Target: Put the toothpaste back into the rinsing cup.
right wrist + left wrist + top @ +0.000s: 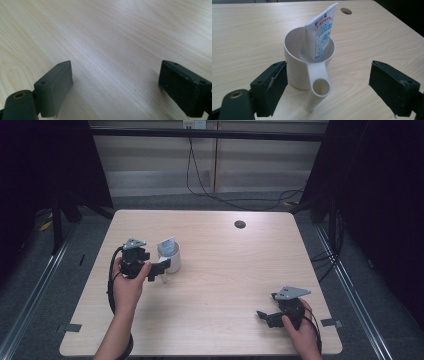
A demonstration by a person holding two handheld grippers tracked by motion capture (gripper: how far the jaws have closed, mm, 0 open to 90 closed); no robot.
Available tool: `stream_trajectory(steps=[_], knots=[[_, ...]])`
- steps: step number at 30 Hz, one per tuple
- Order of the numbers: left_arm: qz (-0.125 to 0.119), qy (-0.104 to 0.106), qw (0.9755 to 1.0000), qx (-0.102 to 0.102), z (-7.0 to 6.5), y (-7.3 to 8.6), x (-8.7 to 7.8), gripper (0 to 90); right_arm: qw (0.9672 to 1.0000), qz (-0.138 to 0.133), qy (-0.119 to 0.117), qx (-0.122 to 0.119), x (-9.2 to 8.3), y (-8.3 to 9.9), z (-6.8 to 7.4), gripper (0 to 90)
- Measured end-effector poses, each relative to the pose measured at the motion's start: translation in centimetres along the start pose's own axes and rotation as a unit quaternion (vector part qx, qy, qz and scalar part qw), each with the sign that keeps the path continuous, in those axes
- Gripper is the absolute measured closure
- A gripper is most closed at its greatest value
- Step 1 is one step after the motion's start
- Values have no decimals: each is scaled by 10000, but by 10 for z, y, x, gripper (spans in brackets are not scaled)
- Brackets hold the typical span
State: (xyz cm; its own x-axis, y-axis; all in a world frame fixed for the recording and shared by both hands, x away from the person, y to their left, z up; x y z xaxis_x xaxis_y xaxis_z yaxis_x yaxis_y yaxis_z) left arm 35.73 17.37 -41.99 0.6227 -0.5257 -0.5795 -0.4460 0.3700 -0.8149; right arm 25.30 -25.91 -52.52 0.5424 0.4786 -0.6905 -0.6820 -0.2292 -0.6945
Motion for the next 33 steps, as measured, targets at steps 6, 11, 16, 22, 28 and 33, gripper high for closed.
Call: stream_trajectory(steps=[6,11,16,22,28,33], knots=[[-50,-12,10000,-3,0,6,-9,151,10000,3,-4,7,0,0,0,117],[-9,-50,10000,-32,1,17,-14,153,10000,2,-2,-3,0,0,0,117],[-138,-63,9999,-42,2,27,-18,153,10000,1,0,-4,0,0,0,117],[-138,-46,9999,7,1,42,-16,153,10000,6,3,1,0,0,0,117],[-72,-37,10000,-17,1,57,-10,153,10000,3,2,-2,0,0,0,117],[-36,-22,10000,25,0,63,-8,152,10000,4,3,0,0,0,0,117]])
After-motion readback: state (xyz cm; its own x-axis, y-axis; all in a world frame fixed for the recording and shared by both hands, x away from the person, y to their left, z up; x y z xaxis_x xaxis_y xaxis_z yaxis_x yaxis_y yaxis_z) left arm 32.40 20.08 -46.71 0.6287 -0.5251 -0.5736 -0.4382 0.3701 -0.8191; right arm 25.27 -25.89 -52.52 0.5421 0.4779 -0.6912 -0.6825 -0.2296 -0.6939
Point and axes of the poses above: each handheld gripper's, and its own axes: x roughly forward along the jaws, y roughly out of its underside, z roughly to its left, the point moved 2 cm from there along x, roughly forward along the jaws, and after that the axes turned 14 degrees about x, right-handed, at the moved point
